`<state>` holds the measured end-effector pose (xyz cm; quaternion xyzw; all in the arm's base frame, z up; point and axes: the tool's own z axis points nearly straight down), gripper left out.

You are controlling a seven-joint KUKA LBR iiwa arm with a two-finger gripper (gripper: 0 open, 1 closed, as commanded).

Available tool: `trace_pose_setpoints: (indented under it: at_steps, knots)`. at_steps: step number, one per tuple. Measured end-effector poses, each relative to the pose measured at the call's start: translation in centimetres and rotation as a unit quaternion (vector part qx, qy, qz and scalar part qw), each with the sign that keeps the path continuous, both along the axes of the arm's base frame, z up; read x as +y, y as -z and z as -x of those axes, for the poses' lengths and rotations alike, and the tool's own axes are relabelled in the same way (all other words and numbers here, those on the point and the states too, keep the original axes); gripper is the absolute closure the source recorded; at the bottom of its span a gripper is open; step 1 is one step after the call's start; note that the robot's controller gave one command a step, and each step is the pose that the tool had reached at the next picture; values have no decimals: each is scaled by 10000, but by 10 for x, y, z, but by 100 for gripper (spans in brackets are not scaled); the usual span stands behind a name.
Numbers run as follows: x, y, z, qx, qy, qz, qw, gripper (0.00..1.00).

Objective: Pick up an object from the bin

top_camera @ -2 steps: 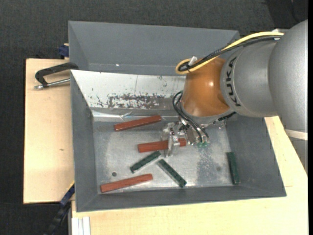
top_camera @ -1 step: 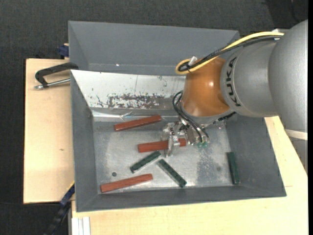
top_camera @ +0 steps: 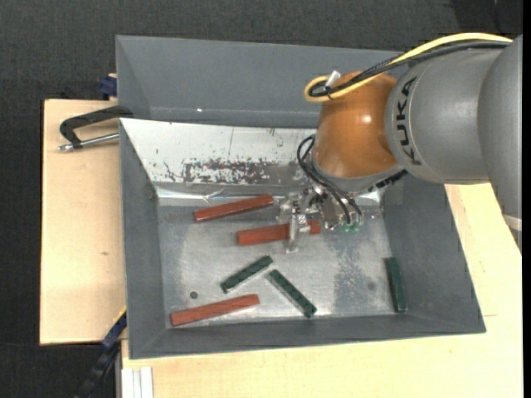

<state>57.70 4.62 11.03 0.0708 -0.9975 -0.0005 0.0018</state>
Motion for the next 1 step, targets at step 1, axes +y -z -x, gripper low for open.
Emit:
trace_pose_setpoints:
  at_steps: [1]
  knots:
    - [-33,-116,-4,-47,185,-2,9998,100]
